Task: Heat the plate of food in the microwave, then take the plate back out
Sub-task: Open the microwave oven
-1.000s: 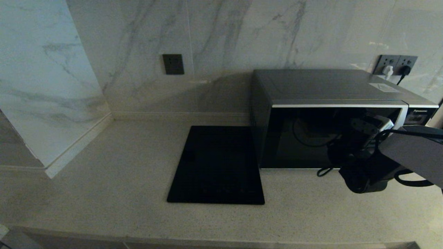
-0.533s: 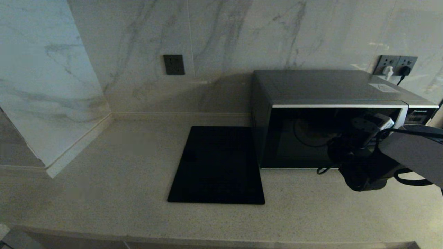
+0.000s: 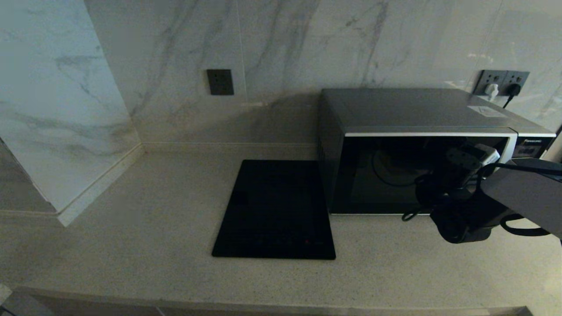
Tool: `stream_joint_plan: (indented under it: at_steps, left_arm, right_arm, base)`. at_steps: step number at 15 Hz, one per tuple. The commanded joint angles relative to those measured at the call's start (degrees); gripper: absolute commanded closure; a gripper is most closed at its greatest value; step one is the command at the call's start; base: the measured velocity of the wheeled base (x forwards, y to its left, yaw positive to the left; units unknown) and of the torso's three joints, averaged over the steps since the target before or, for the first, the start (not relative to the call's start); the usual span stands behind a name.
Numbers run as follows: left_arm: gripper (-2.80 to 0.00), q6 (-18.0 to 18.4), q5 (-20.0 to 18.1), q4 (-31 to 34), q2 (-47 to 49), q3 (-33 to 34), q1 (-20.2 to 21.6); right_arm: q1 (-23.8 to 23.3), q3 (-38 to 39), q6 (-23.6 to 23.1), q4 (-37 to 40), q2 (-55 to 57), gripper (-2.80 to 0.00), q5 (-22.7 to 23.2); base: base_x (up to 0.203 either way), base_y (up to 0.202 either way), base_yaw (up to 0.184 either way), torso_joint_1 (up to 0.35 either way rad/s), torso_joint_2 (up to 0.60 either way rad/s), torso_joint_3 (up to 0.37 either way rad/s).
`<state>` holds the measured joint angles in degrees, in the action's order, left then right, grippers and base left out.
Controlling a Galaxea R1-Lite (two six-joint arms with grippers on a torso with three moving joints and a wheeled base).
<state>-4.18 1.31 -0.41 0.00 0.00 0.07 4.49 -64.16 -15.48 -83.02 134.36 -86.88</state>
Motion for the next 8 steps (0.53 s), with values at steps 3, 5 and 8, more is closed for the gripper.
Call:
stream_joint_plan:
  at_steps: [3,5,8]
  left_arm:
    - [0.0,-0.04,0.01,-0.02,0.0,0.0,0.02]
    - [0.0,-0.04,0.01,-0.02,0.09,0.0,0.01]
    - [0.0,-0.04,0.01,-0.02,0.0,0.0,0.01]
  right_arm:
    - [0.2,0.35,-0.08,-0.56,-0.33,0.0,-0.78]
    - [0.26,0.35,-0.16,-0.56,-0.33,0.0,-0.78]
    - [0.52,0.35,-0.16,-0.56,-0.33,0.0,-0.78]
  base:
    - [0.0,0.0,0.0,0.0,0.0,0.0]
    - [0.0,0.0,0.0,0.0,0.0,0.0]
    - [0.0,0.0,0.0,0.0,0.0,0.0]
